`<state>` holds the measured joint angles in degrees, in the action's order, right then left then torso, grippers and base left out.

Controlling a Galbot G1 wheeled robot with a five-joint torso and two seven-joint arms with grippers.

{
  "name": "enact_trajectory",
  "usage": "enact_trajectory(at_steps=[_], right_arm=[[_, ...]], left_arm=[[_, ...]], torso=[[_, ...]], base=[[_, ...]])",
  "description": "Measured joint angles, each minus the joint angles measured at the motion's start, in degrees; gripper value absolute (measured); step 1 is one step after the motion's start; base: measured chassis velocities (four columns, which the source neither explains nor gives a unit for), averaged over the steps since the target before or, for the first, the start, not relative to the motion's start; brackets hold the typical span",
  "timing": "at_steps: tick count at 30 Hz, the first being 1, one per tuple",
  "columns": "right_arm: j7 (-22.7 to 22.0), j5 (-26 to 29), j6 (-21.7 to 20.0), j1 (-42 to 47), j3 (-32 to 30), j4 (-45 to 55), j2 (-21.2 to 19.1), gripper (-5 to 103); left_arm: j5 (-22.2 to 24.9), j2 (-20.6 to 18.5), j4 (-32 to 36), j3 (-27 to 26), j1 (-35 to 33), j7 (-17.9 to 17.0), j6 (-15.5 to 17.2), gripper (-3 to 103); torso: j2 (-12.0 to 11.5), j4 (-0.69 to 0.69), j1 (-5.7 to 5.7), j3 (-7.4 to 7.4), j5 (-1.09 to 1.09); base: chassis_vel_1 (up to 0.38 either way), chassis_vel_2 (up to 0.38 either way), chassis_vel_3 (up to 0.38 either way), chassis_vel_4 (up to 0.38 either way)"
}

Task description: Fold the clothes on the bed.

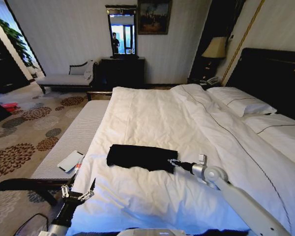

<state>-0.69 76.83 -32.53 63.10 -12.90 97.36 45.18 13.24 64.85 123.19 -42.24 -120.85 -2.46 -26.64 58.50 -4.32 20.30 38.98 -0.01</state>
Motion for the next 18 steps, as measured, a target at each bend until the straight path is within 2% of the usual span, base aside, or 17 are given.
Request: enact_trajectory(at_steps=[12,13,15,18], right_arm=[[-0.83,-1.47,0.26,-1.25,2.25,0.09,1.45,100],[-0.89,-1.86,0.48,-1.39,2.57,0.09,1.61,103],[-0.89,-2.01,0.65,-1.49,2.76,0.09,1.65,99],[-0.88,-2.21,0.99,-1.81,3.14,0.26,1.74,84]], left_arm=[[0.00,0.00,0.00,0.00,0.00,0.00,0.00,100],[0.00,0.00,0.00,0.00,0.00,0.00,0.00,100],[0.00,0.00,0.00,0.00,0.00,0.00,0.00,100],[0.00,0.00,0.00,0.00,0.00,0.00,0.00,100]], torso=[[0.00,0.00,0.00,0.00,0.00],[0.00,0.00,0.00,0.00,0.00],[0.00,0.00,0.00,0.00,0.00],[0.00,0.00,0.00,0.00,0.01]], base=[[0.000,0.000,0.000,0.000],[0.000,0.000,0.000,0.000],[0.000,0.000,0.000,0.000],[0.000,0.000,0.000,0.000]])
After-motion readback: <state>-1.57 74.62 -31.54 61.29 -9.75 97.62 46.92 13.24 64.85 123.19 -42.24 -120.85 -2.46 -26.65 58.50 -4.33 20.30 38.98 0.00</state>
